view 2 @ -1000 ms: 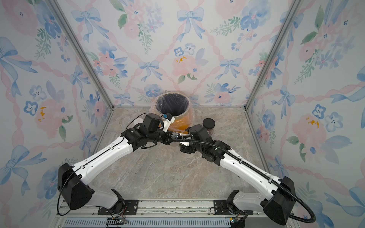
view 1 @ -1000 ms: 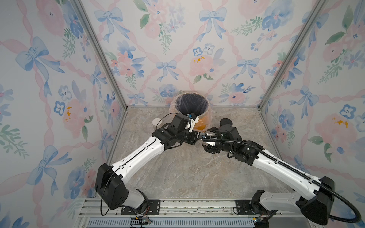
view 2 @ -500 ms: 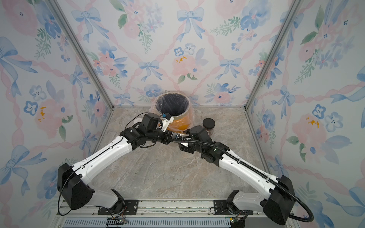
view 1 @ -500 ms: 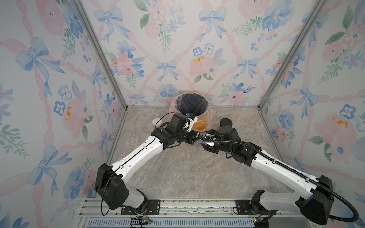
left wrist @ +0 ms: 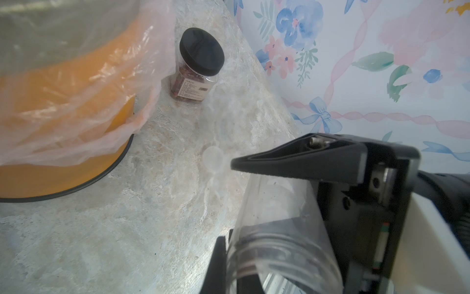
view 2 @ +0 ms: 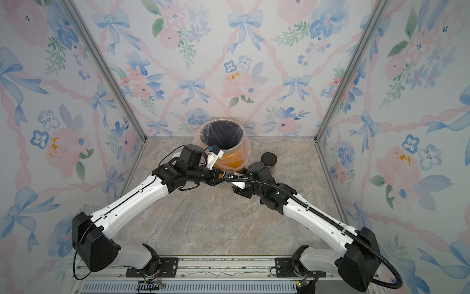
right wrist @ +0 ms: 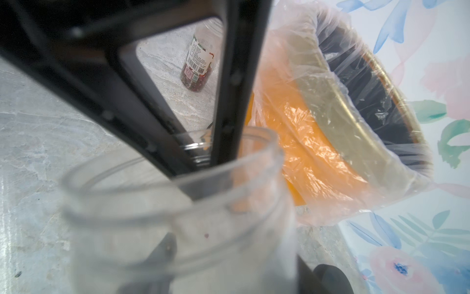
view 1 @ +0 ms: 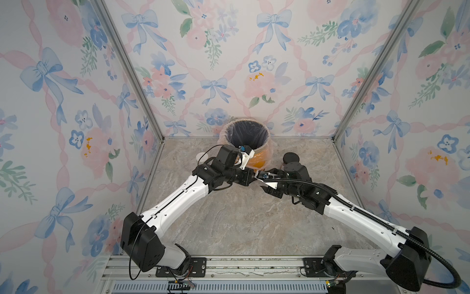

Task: Empty the moldy dried flower tea in the jars
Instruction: Place the jar at the center of the board.

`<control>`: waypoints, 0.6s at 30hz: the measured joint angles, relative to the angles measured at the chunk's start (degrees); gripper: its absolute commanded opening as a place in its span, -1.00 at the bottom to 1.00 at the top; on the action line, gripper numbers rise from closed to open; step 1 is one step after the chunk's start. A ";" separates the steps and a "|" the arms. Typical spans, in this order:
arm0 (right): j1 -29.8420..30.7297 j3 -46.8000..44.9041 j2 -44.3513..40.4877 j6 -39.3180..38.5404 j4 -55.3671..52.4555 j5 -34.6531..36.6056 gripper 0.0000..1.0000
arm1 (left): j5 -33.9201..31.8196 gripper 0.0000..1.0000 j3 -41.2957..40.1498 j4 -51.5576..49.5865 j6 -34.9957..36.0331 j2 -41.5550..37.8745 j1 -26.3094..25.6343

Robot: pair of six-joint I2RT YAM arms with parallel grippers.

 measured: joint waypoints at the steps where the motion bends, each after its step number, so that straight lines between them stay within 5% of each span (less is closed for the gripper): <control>1: -0.02 -0.28 -0.11 0.04 0.15 -0.28 0.05 | 0.15 -0.90 0.00 -0.09 0.00 0.00 0.04; 12: -2.51 -4.44 -1.60 8.63 4.96 -4.22 -0.09 | -0.17 -0.25 0.04 1.22 -0.35 -0.61 0.76; 18: -7.10 -8.63 -4.13 16.13 10.86 -6.47 -0.14 | -2.32 0.29 0.15 1.38 -0.46 -2.62 2.27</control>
